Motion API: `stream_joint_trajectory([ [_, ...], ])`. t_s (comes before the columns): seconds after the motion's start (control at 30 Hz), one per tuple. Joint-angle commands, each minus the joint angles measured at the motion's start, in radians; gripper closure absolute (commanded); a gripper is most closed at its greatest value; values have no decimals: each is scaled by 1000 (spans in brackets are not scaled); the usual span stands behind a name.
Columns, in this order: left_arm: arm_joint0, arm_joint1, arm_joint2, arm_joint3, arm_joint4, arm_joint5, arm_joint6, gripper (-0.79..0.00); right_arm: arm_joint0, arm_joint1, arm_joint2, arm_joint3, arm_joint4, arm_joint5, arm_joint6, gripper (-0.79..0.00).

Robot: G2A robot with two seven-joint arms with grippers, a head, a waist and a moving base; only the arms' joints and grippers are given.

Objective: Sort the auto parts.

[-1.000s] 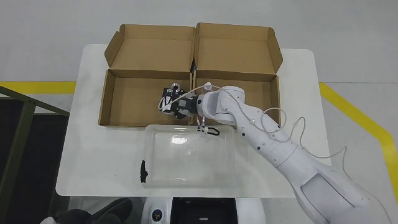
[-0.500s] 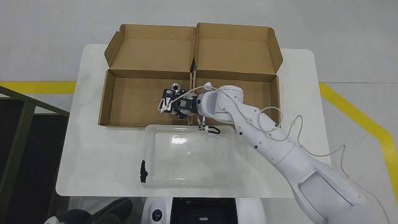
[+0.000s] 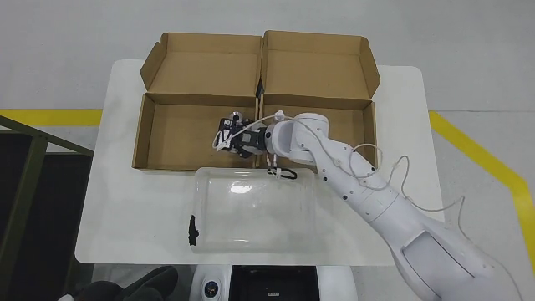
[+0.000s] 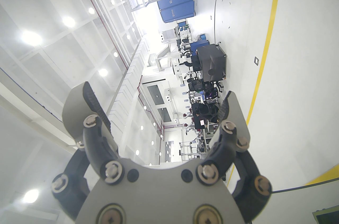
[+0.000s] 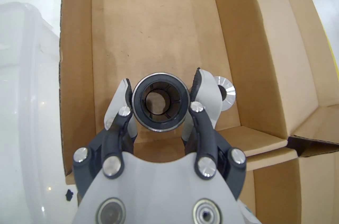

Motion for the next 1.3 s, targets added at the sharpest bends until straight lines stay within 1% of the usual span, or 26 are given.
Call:
stream_joint_trajectory([
  [0.0, 0, 0, 0, 0, 0, 0, 0, -785, -6, 4, 13, -19, 4, -7, -1, -437],
  [0.2, 0, 0, 0, 0, 0, 0, 0, -785, -38, 16, 54, -89, 23, -17, -4, -483],
  [0.3, 0, 0, 0, 0, 0, 0, 0, -785, -65, 24, 78, -140, 36, -18, -5, -471],
  [0.47, 0, 0, 0, 0, 0, 0, 0, -785, -113, 40, 125, -228, 46, -25, -6, -483],
  [0.67, 0, 0, 0, 0, 0, 0, 0, -785, -187, 67, 207, -355, 54, -33, -21, -486],
  [0.97, 0, 0, 0, 0, 0, 0, 0, -785, -359, 114, 353, -573, 30, -59, -60, -548],
  [1.03, 0, 0, 0, 0, 0, 0, 0, -785, -403, 123, 378, -611, 26, -83, -79, -597],
  [1.07, 0, 0, 0, 0, 0, 0, 0, -785, -423, 129, 392, -627, 18, -91, -81, -610],
  [1.13, 0, 0, 0, 0, 0, 0, 0, -785, -464, 138, 418, -659, 9, -103, -93, -585],
  [1.27, 0, 0, 0, 0, 0, 0, 0, -785, -547, 155, 475, -700, -8, -117, -126, -563],
])
